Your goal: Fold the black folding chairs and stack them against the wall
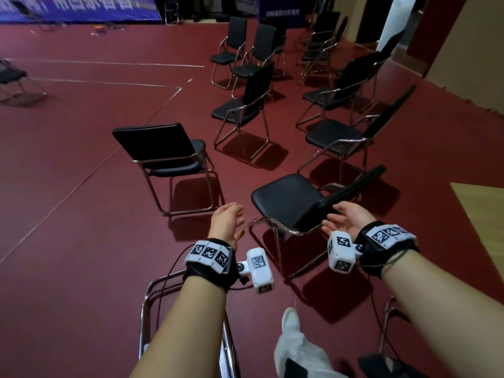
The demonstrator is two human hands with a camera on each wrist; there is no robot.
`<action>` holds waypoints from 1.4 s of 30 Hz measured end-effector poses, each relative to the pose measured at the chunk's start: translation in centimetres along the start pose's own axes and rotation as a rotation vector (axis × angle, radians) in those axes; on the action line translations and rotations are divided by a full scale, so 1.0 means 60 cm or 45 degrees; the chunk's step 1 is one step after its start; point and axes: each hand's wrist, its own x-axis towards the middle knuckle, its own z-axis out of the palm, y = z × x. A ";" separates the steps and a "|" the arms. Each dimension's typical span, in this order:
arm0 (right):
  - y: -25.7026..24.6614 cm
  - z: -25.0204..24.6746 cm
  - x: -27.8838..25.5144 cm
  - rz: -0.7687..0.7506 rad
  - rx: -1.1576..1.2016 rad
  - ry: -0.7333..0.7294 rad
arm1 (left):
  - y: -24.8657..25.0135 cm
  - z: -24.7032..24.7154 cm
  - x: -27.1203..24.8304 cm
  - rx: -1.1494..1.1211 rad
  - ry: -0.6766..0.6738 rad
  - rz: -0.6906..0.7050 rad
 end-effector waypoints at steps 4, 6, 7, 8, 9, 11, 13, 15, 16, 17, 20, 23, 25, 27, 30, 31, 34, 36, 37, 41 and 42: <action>-0.030 0.019 0.081 0.055 0.008 0.042 | 0.016 0.039 0.084 0.067 -0.025 -0.042; -0.048 0.025 0.128 0.076 0.040 0.091 | 0.029 0.070 0.134 0.103 -0.034 -0.066; -0.057 0.028 0.148 0.073 0.052 0.113 | 0.036 0.086 0.155 0.120 -0.037 -0.080; -0.071 0.032 0.173 0.079 0.069 0.136 | 0.044 0.106 0.182 0.147 -0.045 -0.092; -0.081 0.036 0.191 0.087 0.064 0.163 | 0.051 0.124 0.200 0.173 -0.064 -0.100; -0.104 0.044 0.227 0.094 0.058 0.233 | 0.070 0.160 0.238 0.225 -0.100 -0.105; -0.123 0.050 0.268 0.055 0.064 0.322 | 0.081 0.192 0.283 0.285 -0.130 -0.120; -0.123 0.028 0.361 -0.008 0.069 0.432 | 0.089 0.219 0.326 0.325 -0.169 -0.152; -0.114 0.009 0.414 -0.032 0.054 0.469 | 0.090 0.226 0.342 0.331 -0.187 -0.171; -0.104 -0.008 0.466 -0.022 0.028 0.521 | 0.089 0.231 0.362 0.343 -0.203 -0.195; -0.116 0.007 0.484 0.028 0.029 0.696 | 0.089 0.247 0.415 0.421 -0.259 -0.256; -0.119 0.025 0.468 0.042 -0.011 0.834 | 0.096 0.262 0.460 0.500 -0.332 -0.287; -0.110 0.030 0.464 0.109 -0.068 0.885 | 0.101 0.269 0.488 0.560 -0.422 -0.317; -0.098 0.032 0.459 0.162 -0.124 0.918 | 0.112 0.277 0.507 0.597 -0.507 -0.349; -0.087 0.027 0.474 0.153 -0.066 1.021 | 0.125 0.291 0.548 0.691 -0.599 -0.344; -0.085 0.028 0.479 0.154 -0.050 1.012 | 0.129 0.293 0.556 0.728 -0.613 -0.335; -0.119 0.080 0.431 0.143 0.054 0.972 | 0.125 0.306 0.571 0.810 -0.696 -0.362; -0.139 0.110 0.416 0.115 0.141 0.907 | 0.117 0.318 0.573 0.880 -0.769 -0.401; -0.144 0.119 0.422 0.104 0.174 0.866 | 0.116 0.324 0.571 0.908 -0.804 -0.416; -0.168 0.166 0.452 0.086 0.162 0.628 | 0.110 0.346 0.583 0.973 -0.852 -0.413; -0.174 0.177 0.461 0.084 0.133 0.575 | 0.110 0.351 0.587 0.986 -0.860 -0.405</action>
